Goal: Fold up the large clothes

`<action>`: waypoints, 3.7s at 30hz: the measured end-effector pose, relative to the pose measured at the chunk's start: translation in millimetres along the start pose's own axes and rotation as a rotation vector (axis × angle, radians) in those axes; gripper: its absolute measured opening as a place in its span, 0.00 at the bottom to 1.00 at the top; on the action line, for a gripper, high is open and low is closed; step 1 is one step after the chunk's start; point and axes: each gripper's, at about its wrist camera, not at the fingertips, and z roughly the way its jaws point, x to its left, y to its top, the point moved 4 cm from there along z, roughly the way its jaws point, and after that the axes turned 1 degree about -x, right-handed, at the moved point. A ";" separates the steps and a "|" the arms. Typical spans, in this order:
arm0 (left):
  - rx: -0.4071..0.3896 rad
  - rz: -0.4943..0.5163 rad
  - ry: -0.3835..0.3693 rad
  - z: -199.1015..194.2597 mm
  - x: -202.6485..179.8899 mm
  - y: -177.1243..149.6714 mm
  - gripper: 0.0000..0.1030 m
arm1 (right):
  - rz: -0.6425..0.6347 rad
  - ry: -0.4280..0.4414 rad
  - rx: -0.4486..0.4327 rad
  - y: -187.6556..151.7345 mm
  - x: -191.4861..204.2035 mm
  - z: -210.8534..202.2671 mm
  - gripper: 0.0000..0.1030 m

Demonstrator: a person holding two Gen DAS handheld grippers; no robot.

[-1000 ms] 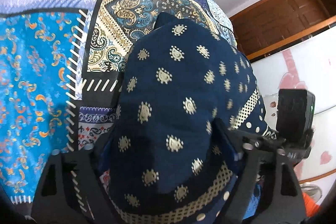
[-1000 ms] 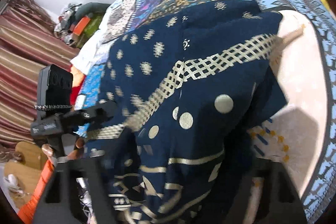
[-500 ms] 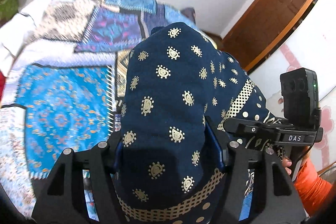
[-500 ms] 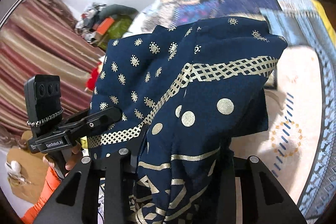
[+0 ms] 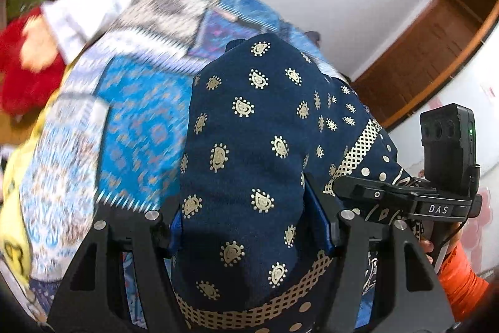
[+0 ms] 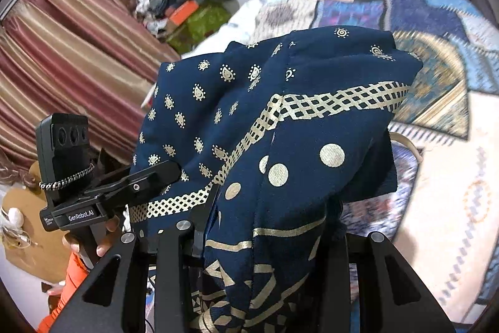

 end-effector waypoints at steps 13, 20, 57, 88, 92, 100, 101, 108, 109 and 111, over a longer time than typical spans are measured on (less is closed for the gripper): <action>0.123 -0.232 0.004 71.2 114.9 -59.4 0.66 | -0.027 -0.081 0.233 -33.1 -25.8 132.1 0.33; 0.068 -0.071 0.175 47.1 106.0 -60.3 0.79 | -0.062 -0.134 0.254 -42.9 -43.5 106.0 0.66; -0.449 0.188 0.373 -174.0 -61.3 -97.6 0.85 | -0.304 -0.179 -0.353 -99.9 91.1 -129.5 0.72; -0.765 0.251 0.416 -242.5 -143.2 -157.9 1.00 | -0.454 -0.394 -0.751 -185.6 182.7 -211.8 1.00; -0.761 0.251 0.416 -239.8 -141.7 -157.3 1.00 | -0.449 -0.393 -0.747 -185.0 182.3 -210.7 1.00; -0.753 0.251 0.415 -236.5 -140.7 -158.1 1.00 | -0.443 -0.389 -0.749 -185.0 179.4 -213.3 1.00; -0.752 0.250 0.415 -236.2 -140.8 -158.3 1.00 | -0.437 -0.383 -0.751 -184.7 178.5 -213.4 1.00; -0.751 0.248 0.421 -234.6 -138.6 -157.1 1.00 | -0.392 -0.381 -0.757 -182.1 175.3 -212.6 1.00; -0.750 0.247 0.424 -234.3 -138.3 -157.1 1.00 | -0.387 -0.380 -0.761 -182.0 175.3 -212.9 1.00; -0.749 0.243 0.422 -234.6 -138.6 -157.2 1.00 | -0.378 -0.376 -0.763 -182.4 175.6 -213.4 1.00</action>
